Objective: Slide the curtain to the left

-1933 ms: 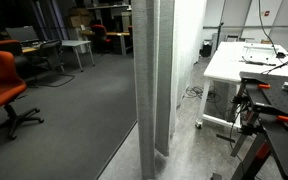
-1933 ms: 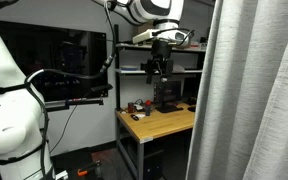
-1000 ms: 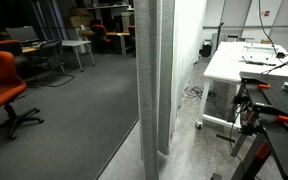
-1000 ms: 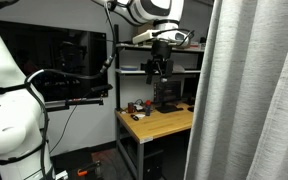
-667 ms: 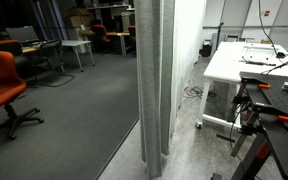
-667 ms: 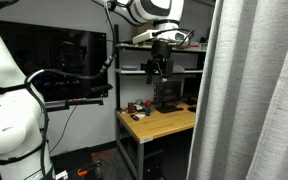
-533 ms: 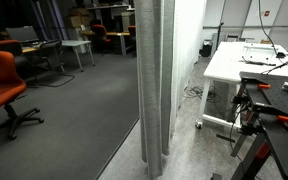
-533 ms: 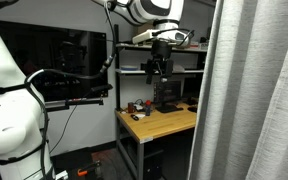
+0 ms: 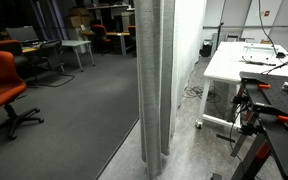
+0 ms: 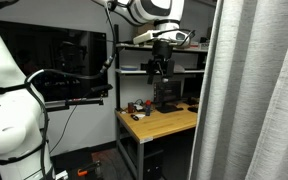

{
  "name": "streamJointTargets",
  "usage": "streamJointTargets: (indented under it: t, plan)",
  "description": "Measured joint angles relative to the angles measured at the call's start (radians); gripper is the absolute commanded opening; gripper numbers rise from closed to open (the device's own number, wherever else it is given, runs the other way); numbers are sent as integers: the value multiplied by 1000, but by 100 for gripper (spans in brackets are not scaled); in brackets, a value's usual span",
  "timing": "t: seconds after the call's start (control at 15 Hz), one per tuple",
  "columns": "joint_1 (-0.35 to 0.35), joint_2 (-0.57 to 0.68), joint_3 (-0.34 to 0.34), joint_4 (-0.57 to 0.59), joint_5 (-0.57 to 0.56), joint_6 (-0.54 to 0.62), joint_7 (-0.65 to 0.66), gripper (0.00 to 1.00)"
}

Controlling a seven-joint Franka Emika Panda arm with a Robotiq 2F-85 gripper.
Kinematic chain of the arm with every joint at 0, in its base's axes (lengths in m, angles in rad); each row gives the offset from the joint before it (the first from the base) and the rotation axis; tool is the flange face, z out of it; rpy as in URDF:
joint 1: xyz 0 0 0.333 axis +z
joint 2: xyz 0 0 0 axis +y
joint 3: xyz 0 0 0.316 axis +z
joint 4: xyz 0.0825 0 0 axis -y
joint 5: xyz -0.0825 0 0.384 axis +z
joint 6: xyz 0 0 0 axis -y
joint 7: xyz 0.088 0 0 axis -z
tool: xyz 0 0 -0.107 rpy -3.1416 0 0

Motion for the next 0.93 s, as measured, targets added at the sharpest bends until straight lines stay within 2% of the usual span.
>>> streamJointTargets:
  t: [0.33, 0.93]
  plan:
    - [-1, 17, -18, 1, 5, 117, 9, 100]
    - [-25, 119, -62, 52, 6, 291, 9, 100]
